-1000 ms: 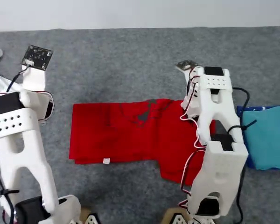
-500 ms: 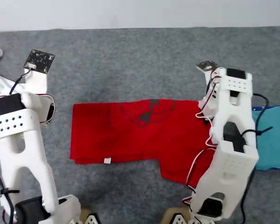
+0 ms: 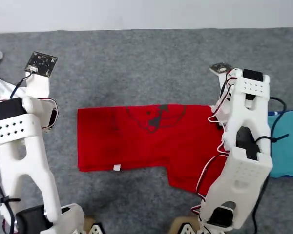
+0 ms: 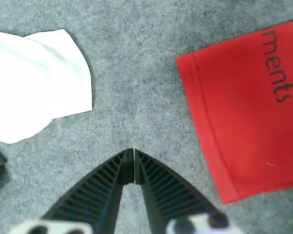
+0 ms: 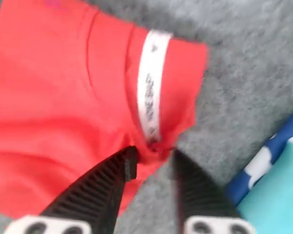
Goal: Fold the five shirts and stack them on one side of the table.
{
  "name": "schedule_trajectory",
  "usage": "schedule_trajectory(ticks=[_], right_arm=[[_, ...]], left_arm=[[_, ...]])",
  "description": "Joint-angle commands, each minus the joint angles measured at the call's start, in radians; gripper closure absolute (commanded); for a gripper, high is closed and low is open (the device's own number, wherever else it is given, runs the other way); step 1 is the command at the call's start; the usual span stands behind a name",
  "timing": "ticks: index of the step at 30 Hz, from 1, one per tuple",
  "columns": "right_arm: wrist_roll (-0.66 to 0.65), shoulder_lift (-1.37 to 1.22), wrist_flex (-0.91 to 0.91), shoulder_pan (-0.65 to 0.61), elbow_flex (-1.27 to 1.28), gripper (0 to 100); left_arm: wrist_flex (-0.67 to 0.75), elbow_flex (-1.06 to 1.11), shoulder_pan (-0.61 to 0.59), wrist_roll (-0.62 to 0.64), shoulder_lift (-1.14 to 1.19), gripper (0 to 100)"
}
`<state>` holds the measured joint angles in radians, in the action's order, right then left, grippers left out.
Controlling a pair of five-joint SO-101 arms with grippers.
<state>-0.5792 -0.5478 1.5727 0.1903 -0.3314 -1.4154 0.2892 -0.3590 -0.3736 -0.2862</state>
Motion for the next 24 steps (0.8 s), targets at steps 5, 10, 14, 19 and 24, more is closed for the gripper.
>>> schedule_trajectory(ticks=[5,10,14,19,24], right_arm=[[-0.009,0.051,0.191,-0.088,-0.176,70.6],[-0.02,0.131,0.22,-0.102,-0.193,70.7],[-0.037,0.199,0.222,-0.104,-0.141,70.7],[-0.087,0.354,0.223,-0.102,0.08,73.8],[-0.183,0.524,0.222,-0.093,0.333,85.0]], left_arm=[[0.011,-0.007,-0.002,-0.003,-0.038,99],[0.017,-0.007,-0.002,-0.003,-0.038,99],[0.018,-0.007,0.0,-0.003,-0.037,99],[0.041,-0.005,-0.002,-0.003,-0.037,99],[0.074,-0.001,-0.002,-0.003,-0.037,99]])
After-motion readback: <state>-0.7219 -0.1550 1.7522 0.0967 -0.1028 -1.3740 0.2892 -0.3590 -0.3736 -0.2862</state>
